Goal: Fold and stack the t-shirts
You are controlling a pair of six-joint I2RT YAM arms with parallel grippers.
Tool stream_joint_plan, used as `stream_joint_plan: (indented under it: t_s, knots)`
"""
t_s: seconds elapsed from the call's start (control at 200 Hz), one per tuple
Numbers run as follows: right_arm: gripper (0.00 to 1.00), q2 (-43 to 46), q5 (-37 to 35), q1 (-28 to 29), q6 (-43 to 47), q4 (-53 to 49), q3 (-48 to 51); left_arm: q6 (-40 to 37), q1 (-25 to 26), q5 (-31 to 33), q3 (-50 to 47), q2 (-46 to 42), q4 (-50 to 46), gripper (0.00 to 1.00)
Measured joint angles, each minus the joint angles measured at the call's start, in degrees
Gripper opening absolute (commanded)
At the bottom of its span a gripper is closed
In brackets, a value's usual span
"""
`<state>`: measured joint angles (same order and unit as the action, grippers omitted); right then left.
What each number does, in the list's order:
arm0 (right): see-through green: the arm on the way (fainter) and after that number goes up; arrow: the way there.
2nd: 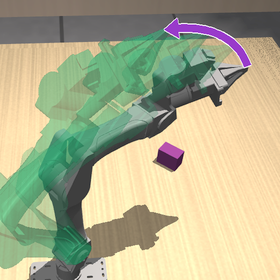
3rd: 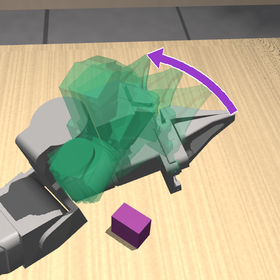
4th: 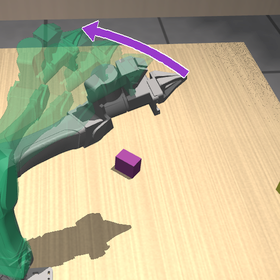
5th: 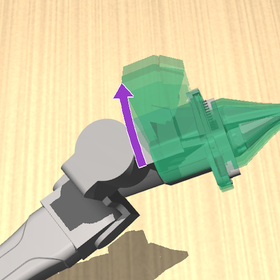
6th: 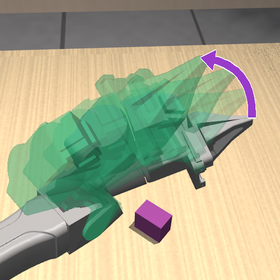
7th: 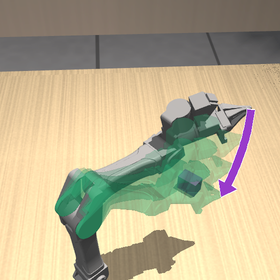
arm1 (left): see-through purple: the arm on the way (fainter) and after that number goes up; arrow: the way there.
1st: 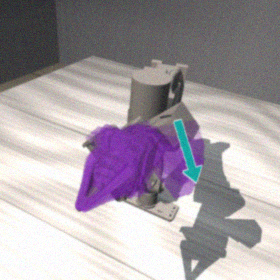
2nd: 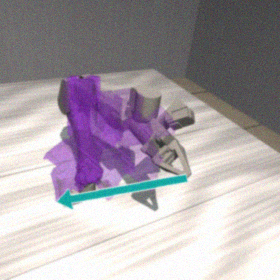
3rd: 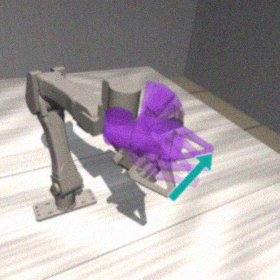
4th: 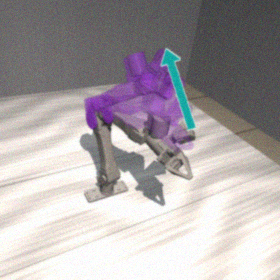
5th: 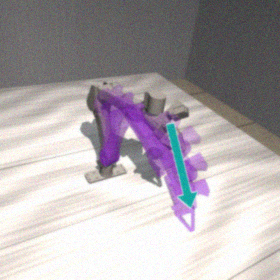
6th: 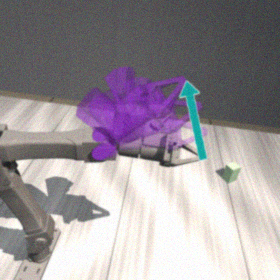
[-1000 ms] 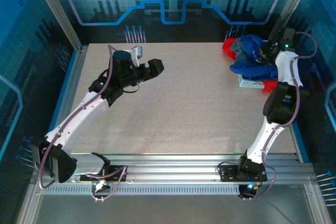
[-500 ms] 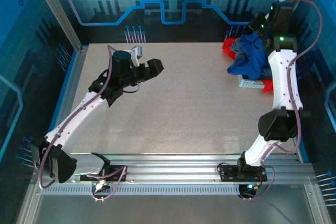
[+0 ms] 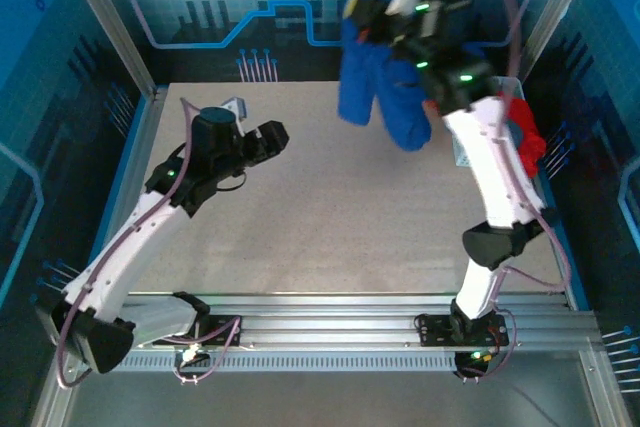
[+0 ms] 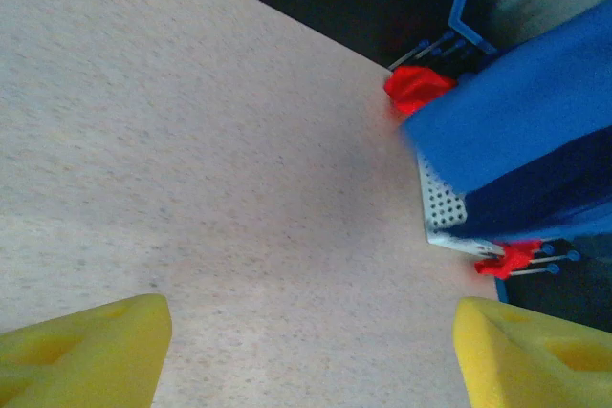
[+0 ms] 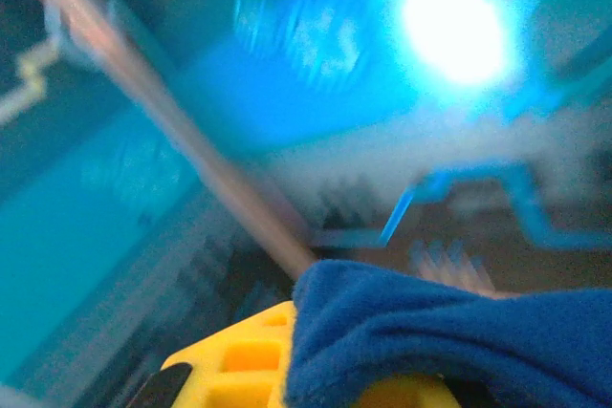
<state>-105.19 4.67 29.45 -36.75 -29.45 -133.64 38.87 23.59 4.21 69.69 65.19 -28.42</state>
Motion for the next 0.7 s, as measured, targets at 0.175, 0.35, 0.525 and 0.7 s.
stream_joint_plan:
  t_s: [0.175,0.35,0.525,0.7]
  knots:
    - [0.37,-17.1,5.5,13.9,-4.8,-1.5,-0.1,-0.2,0.0,8.5,0.0,-7.7,-7.8,0.79]
    - [0.61,-34.7,10.0,20.8,-6.3,-9.2,-10.7,0.3,0.0,11.6,-1.6,-13.0,-14.5,0.79]
    - [0.58,-29.2,10.1,18.3,-5.8,-12.4,-4.5,3.9,-0.1,5.3,-10.2,-12.5,-16.5,0.73]
    - [0.55,-7.3,5.4,7.4,-4.7,-9.3,18.6,13.4,3.0,-5.8,-23.1,-4.2,-9.3,0.7]
